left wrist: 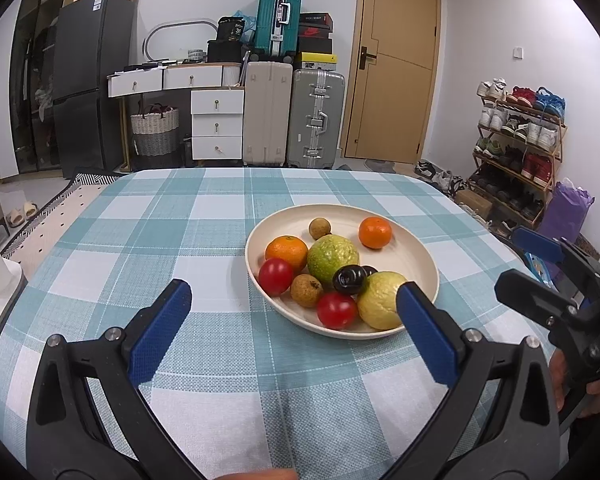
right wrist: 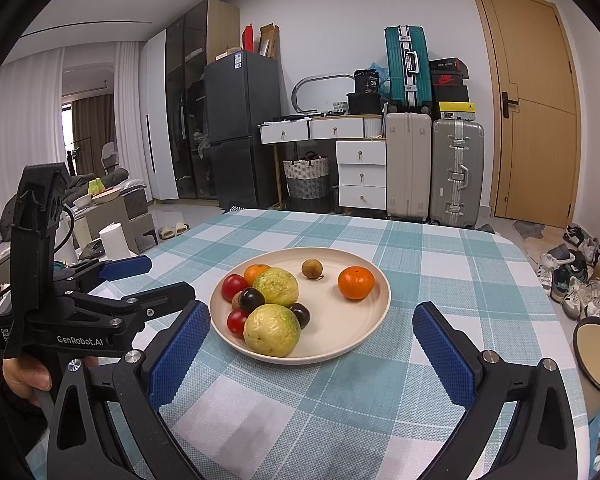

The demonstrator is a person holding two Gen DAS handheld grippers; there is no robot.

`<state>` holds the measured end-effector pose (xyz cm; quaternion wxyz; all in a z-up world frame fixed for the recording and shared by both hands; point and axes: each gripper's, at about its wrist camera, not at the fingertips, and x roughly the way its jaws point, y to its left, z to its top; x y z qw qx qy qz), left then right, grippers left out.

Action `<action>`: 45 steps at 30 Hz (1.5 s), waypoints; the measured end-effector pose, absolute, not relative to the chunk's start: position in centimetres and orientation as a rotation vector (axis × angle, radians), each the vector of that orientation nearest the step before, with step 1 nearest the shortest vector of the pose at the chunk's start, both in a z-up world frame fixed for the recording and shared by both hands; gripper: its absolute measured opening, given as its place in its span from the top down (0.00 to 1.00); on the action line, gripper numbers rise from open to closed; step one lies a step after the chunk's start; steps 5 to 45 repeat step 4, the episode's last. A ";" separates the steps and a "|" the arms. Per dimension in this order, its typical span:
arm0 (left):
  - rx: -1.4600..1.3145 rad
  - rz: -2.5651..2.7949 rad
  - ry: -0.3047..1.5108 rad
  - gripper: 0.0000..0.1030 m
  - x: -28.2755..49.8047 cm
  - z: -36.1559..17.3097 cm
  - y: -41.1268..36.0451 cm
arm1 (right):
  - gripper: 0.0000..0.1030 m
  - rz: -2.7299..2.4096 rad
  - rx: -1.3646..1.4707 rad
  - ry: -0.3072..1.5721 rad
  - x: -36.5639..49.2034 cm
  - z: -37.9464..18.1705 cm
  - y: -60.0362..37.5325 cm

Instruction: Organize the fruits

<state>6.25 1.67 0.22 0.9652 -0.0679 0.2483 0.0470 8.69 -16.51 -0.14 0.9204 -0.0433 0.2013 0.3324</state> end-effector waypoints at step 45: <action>-0.138 0.096 0.504 0.01 6.3 0.2 1.6 | 0.00 0.682 -0.089 0.413 8.8 -0.1 -16.5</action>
